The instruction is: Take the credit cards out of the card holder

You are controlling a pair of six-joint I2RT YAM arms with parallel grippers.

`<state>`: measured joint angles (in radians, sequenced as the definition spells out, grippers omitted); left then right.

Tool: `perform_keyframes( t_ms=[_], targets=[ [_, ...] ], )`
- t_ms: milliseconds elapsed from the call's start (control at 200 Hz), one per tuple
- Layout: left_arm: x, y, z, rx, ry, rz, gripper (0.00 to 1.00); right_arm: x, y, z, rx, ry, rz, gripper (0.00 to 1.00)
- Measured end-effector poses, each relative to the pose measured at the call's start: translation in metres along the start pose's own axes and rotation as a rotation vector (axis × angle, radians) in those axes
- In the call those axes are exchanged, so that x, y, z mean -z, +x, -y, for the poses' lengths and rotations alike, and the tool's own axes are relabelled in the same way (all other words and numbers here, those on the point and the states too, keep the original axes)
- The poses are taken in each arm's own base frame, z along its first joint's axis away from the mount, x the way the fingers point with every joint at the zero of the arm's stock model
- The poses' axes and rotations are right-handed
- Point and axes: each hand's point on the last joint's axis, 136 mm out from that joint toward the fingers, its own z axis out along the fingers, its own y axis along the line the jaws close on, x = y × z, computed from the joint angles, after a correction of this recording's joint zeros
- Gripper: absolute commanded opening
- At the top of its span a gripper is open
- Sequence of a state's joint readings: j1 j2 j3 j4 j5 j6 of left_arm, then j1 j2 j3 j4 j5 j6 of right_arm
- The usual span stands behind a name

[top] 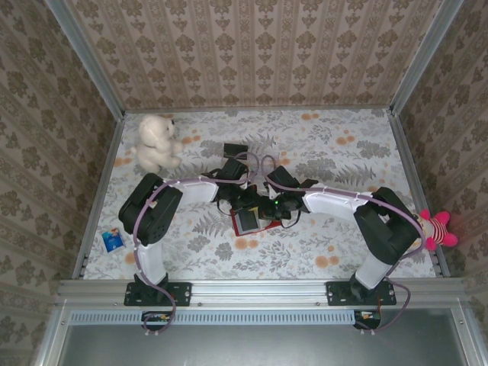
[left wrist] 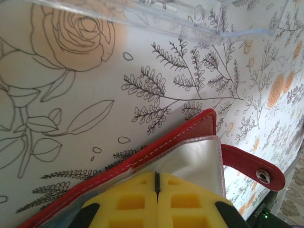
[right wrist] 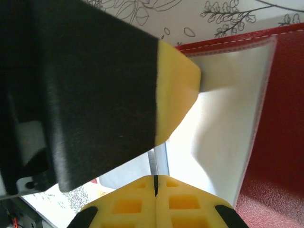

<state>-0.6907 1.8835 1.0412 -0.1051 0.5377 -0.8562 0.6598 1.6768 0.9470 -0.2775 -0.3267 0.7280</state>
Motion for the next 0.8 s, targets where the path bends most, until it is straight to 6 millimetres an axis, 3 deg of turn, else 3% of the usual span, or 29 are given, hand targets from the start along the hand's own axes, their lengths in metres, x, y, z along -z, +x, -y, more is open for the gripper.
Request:
perform_keyframes(
  t_ms=[125,285,405,675,800],
  targets=[
    [0.015,-0.006,-0.002,0.018,0.011,0.032,0.07,-0.005,0.0,0.007,-0.013,-0.005,0.007,0.07],
    [0.054,-0.015,0.004,0.029,0.053,0.117,0.16,-0.012,0.0,0.011,-0.026,-0.029,-0.001,0.12],
    [0.074,-0.008,-0.004,0.049,0.041,0.156,0.21,-0.014,-0.004,0.008,-0.021,-0.06,-0.003,0.17],
    [0.071,0.029,-0.046,0.139,-0.059,0.109,0.19,-0.022,-0.018,0.003,-0.007,-0.108,-0.024,0.21],
    [0.067,0.034,-0.048,0.144,-0.069,0.098,0.15,-0.027,-0.02,0.002,0.003,-0.13,-0.039,0.21]
  ],
)
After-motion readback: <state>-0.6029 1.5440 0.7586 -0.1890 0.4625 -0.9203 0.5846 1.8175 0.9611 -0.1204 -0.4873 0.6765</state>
